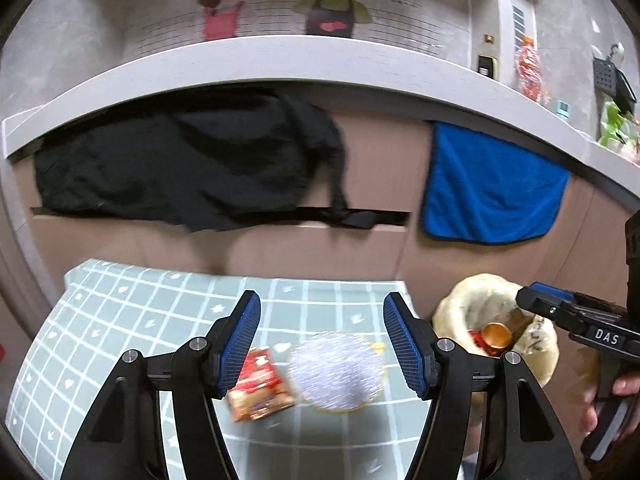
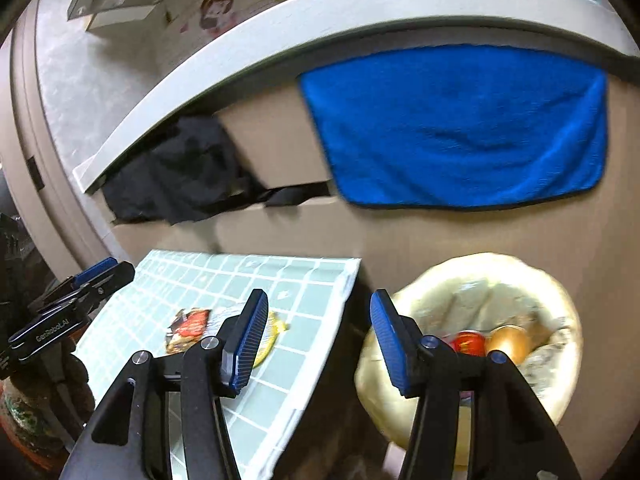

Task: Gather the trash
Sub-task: 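Move both open tools back over the table toward the wrappers and sponge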

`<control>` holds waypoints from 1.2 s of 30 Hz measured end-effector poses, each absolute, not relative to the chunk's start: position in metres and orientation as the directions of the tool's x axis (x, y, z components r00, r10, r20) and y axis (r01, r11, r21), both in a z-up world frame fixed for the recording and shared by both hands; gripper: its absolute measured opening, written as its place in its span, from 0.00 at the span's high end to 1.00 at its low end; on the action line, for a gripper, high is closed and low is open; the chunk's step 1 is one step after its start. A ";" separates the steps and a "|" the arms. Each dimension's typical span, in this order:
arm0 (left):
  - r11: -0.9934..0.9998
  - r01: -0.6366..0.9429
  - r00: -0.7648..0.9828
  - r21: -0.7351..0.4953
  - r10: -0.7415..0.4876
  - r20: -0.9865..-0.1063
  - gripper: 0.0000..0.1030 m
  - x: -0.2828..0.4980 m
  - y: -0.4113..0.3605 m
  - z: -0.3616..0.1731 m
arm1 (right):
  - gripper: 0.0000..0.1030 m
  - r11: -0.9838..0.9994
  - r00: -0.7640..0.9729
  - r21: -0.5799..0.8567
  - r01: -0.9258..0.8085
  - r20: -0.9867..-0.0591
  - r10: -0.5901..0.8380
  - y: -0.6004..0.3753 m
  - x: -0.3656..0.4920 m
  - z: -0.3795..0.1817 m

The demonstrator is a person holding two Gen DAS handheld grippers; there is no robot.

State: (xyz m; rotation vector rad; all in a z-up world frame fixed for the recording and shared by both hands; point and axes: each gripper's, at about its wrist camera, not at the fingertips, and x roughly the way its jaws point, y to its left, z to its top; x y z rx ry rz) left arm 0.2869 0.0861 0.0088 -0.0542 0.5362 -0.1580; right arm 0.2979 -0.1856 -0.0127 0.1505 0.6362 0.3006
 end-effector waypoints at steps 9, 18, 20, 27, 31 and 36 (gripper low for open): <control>0.988 0.053 0.845 -0.143 -0.121 -0.521 0.37 0.273 0.150 -0.006 | 0.51 0.926 0.691 0.198 -0.321 -0.620 0.372 -0.109 0.312 -0.033; 0.967 -0.067 0.806 -0.246 -0.092 -0.585 0.37 0.268 0.225 -0.038 | 0.51 0.932 0.605 0.183 -0.312 -0.719 0.343 -0.073 0.338 -0.080; 0.961 -0.091 0.796 -0.260 -0.087 -0.600 0.37 0.266 0.234 -0.046 | 0.51 0.945 0.595 0.176 -0.275 -0.742 0.310 -0.073 0.346 -0.093; 0.951 -0.111 0.755 -0.289 -0.108 -0.647 0.37 0.266 0.247 -0.071 | 0.51 0.961 0.583 0.156 -0.229 -0.768 0.264 -0.069 0.365 -0.119; 0.949 -0.096 0.743 -0.301 -0.133 -0.656 0.37 0.272 0.241 -0.077 | 0.51 0.967 0.587 0.141 -0.212 -0.773 0.241 -0.067 0.372 -0.127; 0.957 -0.076 0.744 -0.278 -0.131 -0.655 0.37 0.274 0.230 -0.074 | 0.77 0.953 0.570 0.162 -0.257 -0.771 0.285 -0.065 0.374 -0.127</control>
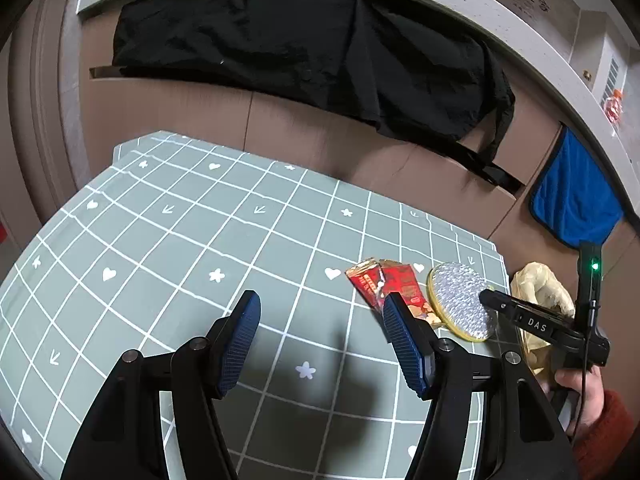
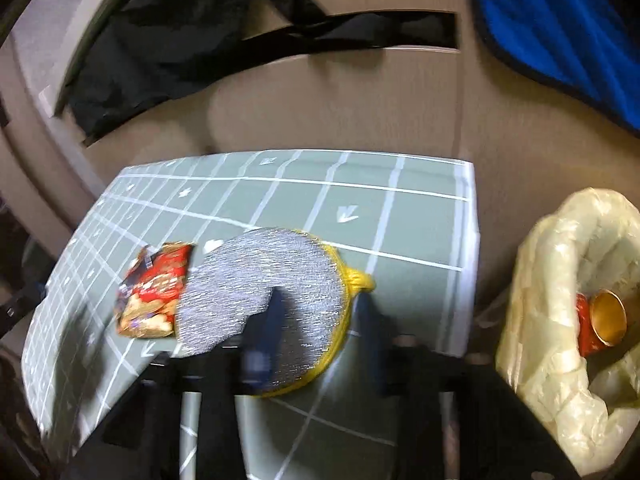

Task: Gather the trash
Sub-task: 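Move both open tools back over the table toward the wrappers and sponge, then grasp the red snack wrappers with the left tool while the right tool grasps the sponge pad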

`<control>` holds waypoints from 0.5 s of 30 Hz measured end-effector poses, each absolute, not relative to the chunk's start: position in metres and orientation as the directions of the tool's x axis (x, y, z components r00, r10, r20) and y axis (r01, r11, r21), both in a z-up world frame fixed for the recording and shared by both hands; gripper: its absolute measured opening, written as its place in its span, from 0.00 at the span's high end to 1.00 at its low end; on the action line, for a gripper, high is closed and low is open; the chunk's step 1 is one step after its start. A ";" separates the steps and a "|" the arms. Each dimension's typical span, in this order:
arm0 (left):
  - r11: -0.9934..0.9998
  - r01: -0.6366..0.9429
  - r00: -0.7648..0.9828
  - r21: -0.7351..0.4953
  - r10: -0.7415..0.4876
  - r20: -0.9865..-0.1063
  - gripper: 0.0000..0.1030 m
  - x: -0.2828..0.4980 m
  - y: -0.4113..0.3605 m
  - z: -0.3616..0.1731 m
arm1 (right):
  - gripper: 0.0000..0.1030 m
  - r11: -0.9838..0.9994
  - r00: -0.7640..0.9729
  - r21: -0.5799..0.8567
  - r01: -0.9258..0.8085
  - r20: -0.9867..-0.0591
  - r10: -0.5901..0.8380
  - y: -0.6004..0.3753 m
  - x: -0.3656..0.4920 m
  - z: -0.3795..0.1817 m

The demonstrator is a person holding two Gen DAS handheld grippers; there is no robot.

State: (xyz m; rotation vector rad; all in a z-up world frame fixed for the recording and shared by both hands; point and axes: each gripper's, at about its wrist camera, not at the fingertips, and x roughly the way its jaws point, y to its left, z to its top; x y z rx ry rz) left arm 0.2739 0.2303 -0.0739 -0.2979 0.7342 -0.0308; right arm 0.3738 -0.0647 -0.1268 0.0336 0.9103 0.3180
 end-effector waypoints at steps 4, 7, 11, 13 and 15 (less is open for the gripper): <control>0.960 -0.064 0.752 -0.272 -0.133 -0.646 0.37 0.274 0.227 -0.069 | 0.93 0.948 0.616 0.116 -0.297 -0.735 0.283 -0.059 0.363 -0.110; 0.960 -0.058 0.753 -0.276 -0.139 -0.643 0.37 0.273 0.228 -0.067 | 0.94 0.938 0.643 0.135 -0.319 -0.696 0.319 -0.060 0.355 -0.092; 0.955 -0.064 0.754 -0.289 -0.144 -0.641 0.37 0.270 0.232 -0.067 | 0.94 0.931 0.662 0.110 -0.348 -0.675 0.327 -0.052 0.345 -0.075; 0.954 -0.060 0.751 -0.295 -0.151 -0.643 0.37 0.270 0.230 -0.068 | 0.94 0.929 0.671 0.078 -0.362 -0.670 0.318 -0.045 0.341 -0.070; 0.948 -0.042 0.743 -0.315 -0.181 -0.645 0.37 0.272 0.227 -0.071 | 0.94 0.925 0.684 0.040 -0.377 -0.662 0.307 -0.039 0.334 -0.065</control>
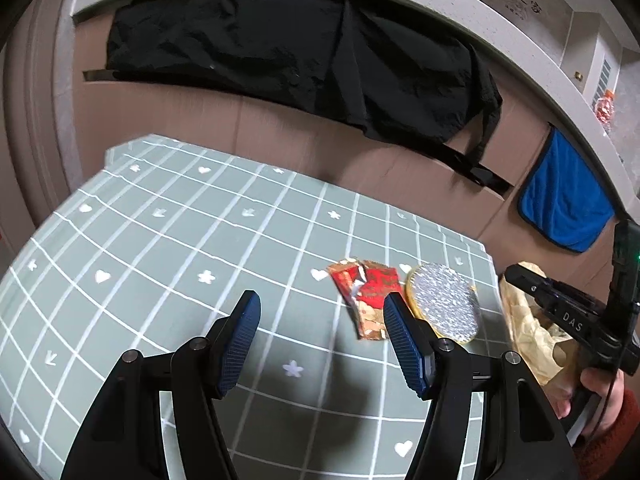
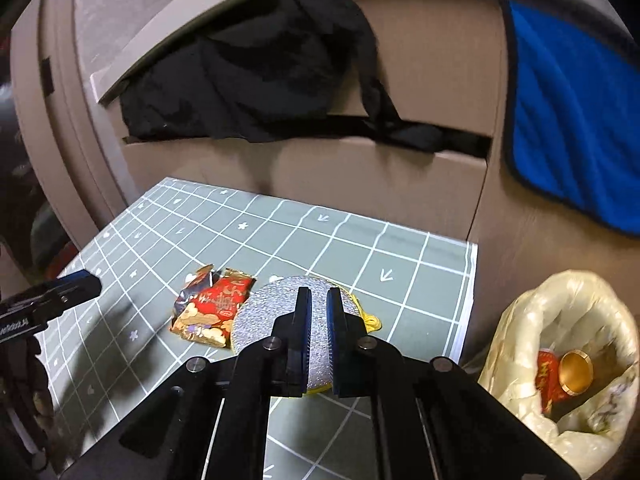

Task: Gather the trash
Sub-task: 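Grasp the red snack wrappers with the left tool while the right tool grasps the sponge pad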

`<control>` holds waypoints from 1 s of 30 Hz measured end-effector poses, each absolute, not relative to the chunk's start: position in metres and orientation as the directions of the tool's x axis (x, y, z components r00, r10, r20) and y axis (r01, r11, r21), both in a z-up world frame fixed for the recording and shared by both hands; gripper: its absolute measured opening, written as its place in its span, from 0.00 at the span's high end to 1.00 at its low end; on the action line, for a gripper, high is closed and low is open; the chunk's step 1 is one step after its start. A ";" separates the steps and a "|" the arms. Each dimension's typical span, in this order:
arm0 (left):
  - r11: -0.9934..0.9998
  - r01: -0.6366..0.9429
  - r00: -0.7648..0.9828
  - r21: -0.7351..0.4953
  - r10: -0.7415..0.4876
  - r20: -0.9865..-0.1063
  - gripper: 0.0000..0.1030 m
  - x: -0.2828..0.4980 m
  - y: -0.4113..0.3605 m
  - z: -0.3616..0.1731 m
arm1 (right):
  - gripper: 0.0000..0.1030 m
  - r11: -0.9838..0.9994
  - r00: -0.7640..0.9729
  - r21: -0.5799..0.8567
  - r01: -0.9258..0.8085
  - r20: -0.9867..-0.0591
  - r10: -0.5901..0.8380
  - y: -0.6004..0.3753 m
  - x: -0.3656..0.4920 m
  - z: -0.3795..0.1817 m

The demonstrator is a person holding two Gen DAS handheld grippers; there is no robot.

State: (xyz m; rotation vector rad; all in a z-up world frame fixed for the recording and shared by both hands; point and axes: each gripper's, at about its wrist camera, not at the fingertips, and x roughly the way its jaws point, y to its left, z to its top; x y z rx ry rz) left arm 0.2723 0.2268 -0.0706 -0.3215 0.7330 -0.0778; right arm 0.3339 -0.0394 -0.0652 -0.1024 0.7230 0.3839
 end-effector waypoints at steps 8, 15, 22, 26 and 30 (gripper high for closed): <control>0.927 0.038 0.695 -0.374 -0.294 -0.657 0.34 0.294 0.198 -0.084 | 0.94 0.921 0.707 0.008 -0.389 -0.639 0.304 -0.045 0.323 -0.057; 0.945 0.051 0.666 -0.323 -0.273 -0.694 0.34 0.324 0.175 -0.094 | 0.76 0.927 0.691 0.095 -0.363 -0.640 0.336 -0.075 0.325 -0.063; 0.962 -0.041 0.638 -0.271 -0.183 -0.748 0.34 0.356 0.171 -0.111 | 0.66 0.925 0.661 0.179 -0.336 -0.655 0.366 -0.096 0.327 -0.081; 0.960 -0.095 0.607 -0.263 -0.153 -0.780 0.38 0.371 0.175 -0.126 | 0.66 0.925 0.652 0.189 -0.331 -0.663 0.368 -0.100 0.328 -0.087; 0.965 -0.111 0.613 -0.236 -0.121 -0.781 0.76 0.374 0.176 -0.129 | 0.64 0.921 0.641 0.208 -0.330 -0.666 0.381 -0.104 0.330 -0.091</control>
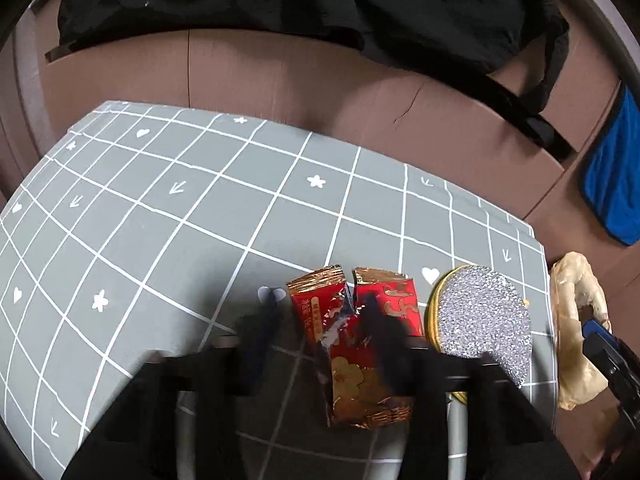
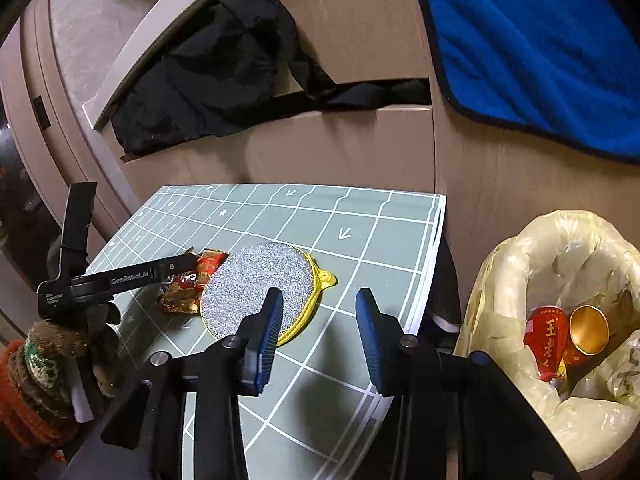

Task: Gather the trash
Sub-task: 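Grasp the red snack wrappers with the left tool while the right tool grasps the sponge pad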

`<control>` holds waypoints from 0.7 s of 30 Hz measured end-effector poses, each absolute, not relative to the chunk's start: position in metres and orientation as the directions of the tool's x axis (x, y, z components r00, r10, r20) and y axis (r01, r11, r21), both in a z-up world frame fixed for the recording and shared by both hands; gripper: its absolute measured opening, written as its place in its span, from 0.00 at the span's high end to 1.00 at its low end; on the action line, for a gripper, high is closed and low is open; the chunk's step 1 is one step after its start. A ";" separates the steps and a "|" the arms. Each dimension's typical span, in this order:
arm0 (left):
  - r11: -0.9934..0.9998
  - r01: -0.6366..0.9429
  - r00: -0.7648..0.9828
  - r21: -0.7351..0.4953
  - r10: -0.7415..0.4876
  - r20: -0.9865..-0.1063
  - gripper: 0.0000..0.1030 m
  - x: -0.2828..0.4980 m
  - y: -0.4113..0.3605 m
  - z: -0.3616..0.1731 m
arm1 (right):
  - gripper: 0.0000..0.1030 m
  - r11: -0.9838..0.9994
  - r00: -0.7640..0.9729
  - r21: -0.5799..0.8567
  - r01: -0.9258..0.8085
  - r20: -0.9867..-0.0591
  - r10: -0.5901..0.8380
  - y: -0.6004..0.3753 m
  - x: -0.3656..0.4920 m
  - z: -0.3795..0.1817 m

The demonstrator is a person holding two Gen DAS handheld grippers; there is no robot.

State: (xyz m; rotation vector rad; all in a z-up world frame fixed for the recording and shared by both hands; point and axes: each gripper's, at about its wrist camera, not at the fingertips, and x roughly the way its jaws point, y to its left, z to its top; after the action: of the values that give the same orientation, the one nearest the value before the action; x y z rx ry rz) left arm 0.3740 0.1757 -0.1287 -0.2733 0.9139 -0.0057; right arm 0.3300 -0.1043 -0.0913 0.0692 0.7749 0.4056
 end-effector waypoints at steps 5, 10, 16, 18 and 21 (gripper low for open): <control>0.967 -0.080 0.628 -0.244 -0.141 -0.765 0.82 0.365 0.181 -0.126 | 0.53 0.906 0.597 0.226 -0.358 -0.690 0.408 -0.094 0.337 -0.098; 0.969 -0.075 0.677 -0.234 -0.123 -0.725 0.82 0.335 0.197 -0.107 | 0.52 0.910 0.555 0.192 -0.367 -0.740 0.380 -0.073 0.352 -0.114; 0.973 -0.103 0.737 -0.206 -0.065 -0.673 0.82 0.294 0.230 -0.081 | 0.52 0.928 0.536 0.171 -0.332 -0.775 0.334 -0.053 0.367 -0.128; 0.963 -0.118 0.748 -0.242 -0.074 -0.659 0.82 0.282 0.245 -0.074 | 0.51 0.935 0.546 0.152 -0.321 -0.777 0.313 -0.045 0.368 -0.132; 0.951 -0.132 0.762 -0.280 -0.083 -0.642 0.82 0.271 0.261 -0.069 | 0.55 0.936 0.545 0.156 -0.315 -0.778 0.313 -0.040 0.371 -0.133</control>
State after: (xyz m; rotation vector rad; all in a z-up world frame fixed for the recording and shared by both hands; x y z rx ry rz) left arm 0.2713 0.2608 -0.0695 -0.3201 0.7070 0.0273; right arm 0.3706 -0.0396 -0.1326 -0.0027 0.9224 0.3727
